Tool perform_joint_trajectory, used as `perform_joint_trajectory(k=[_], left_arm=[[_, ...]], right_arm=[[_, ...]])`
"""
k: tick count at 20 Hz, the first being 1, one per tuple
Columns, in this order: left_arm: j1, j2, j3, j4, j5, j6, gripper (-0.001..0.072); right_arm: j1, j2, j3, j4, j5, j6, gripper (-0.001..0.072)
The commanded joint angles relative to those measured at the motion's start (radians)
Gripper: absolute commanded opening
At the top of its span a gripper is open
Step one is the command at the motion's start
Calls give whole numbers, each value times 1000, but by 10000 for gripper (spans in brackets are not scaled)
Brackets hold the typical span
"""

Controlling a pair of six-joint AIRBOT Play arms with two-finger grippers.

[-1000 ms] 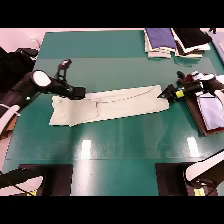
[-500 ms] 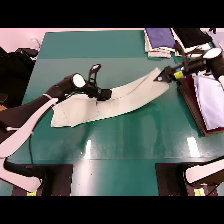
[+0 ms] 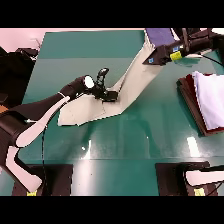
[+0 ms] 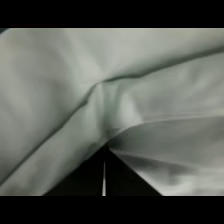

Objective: Fold the shirts.

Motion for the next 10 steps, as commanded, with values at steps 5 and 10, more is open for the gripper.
perform_joint_trajectory(k=[5, 10], left_arm=[[127, 108, 91, 85, -150, 1, 24], [378, 400, 154, 233, -222, 2, 25]], right_arm=[[157, 6, 29, 2, -82, 37, 18], [409, -52, 30, 3, -320, 36, 18]])
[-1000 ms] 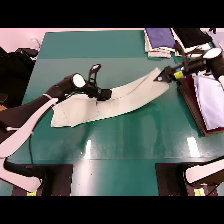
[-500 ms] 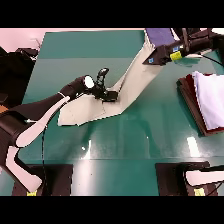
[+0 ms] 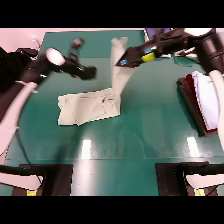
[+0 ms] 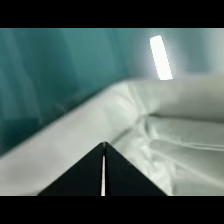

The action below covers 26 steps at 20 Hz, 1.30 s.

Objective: Fold the shirts.

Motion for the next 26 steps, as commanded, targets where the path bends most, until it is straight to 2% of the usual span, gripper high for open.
perform_joint_trajectory(k=[1, 2, 4, 5, 7, 8, 9, 14, 16, 17, 18, 20, 22, 26], left_arm=[[176, 204, 43, 124, -50, 2, 25], [218, 258, 46, 144, -47, 2, 25], [291, 342, 46, 150, -52, 2, 25], [318, 370, 46, 150, -60, 2, 25], [344, 391, 45, 150, -91, 1, 25], [344, 391, 46, 150, -112, 2, 25], [344, 390, 45, 148, -133, 2, 25], [338, 390, 33, 127, -149, 3, 25], [308, 390, 33, 127, -143, 10, 25], [283, 388, 33, 127, -135, 10, 25], [256, 386, 31, 128, -122, 11, 25], [206, 378, 26, 128, -102, 11, 25], [164, 362, 25, 128, -93, 37, 25], [151, 339, 21, 119, -95, 35, 25]], right_arm=[[193, -76, 8, 18, -212, -3, 19], [256, -134, 33, 65, -264, -52, 52], [348, -262, 125, 164, -338, -107, 399], [373, -317, 183, 180, -334, -119, 464], [375, -364, 234, 172, -308, -119, 448], [357, -348, 197, 171, -298, -119, 397], [328, -320, 146, 158, -284, -119, 379], [99, -115, -229, -60, -229, -84, 379], [-8, -48, -405, -95, -232, -58, 382], [-58, -31, -479, -81, -235, -58, 475], [-108, -27, -547, -58, -240, -56, 647], [-171, -47, -637, 28, -267, -51, 649], [-185, -96, -666, 110, -278, -64, 591], [-94, -223, -581, 174, -278, -72, 591]])
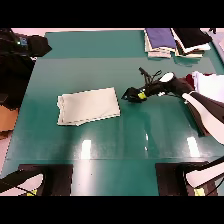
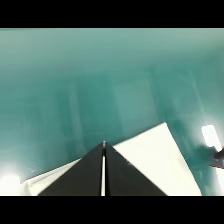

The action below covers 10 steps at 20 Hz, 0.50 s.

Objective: Fold the shirts.

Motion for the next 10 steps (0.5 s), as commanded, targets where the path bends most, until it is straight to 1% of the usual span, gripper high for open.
perform_joint_trajectory(k=[1, 3, 5, 7, 8, 9, 10], left_arm=[[-19, -13, -5, -5, 4, 6, 25], [-19, -13, -5, -7, 0, 6, 25], [-19, -13, -5, -19, -3, 6, 25], [-19, -13, -5, -47, -2, 7, 25], [-19, -13, -5, -56, -1, 6, 25], [-19, -13, -5, -65, -2, 6, 25], [-19, -13, -5, -76, -3, 6, 24]], right_arm=[[71, -106, 69, 77, -3, -8, 591], [142, -183, 160, 125, -5, -8, 583], [210, -256, 241, 178, -12, -9, 545], [268, -318, 327, 175, -27, -18, 329], [284, -337, 363, 173, -35, -28, 186], [291, -344, 390, 169, -45, -41, 14], [291, -341, 413, 163, -60, -43, 18]])
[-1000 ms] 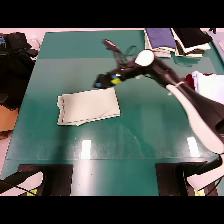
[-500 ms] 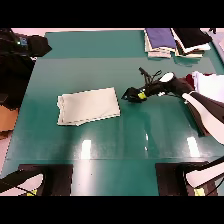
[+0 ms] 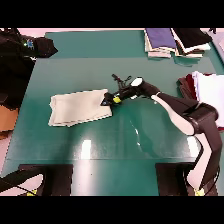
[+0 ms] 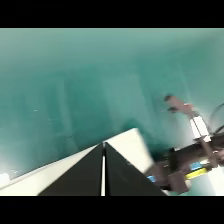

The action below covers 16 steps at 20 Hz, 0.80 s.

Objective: Fold the shirts.

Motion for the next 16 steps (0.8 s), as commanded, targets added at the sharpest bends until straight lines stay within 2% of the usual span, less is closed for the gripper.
perform_joint_trajectory(k=[1, 5, 9, 13, 16], left_arm=[[-1, -1, 0, -39, -1, 0, 24], [-89, -1, -1, -26, 1, 16, 24], [-193, 0, -1, -26, 7, 27, 25], [-232, 0, -1, -28, 30, 26, 25], [-232, 0, -1, -28, 33, 25, 25]], right_arm=[[28, -32, 108, -7, -40, -16, 18], [-106, 108, 128, -201, -8, 24, 18], [-348, 286, 128, -404, 136, 87, 18], [-620, 420, 128, -508, 254, 93, 19], [-821, 478, 129, -509, 260, 93, 19]])
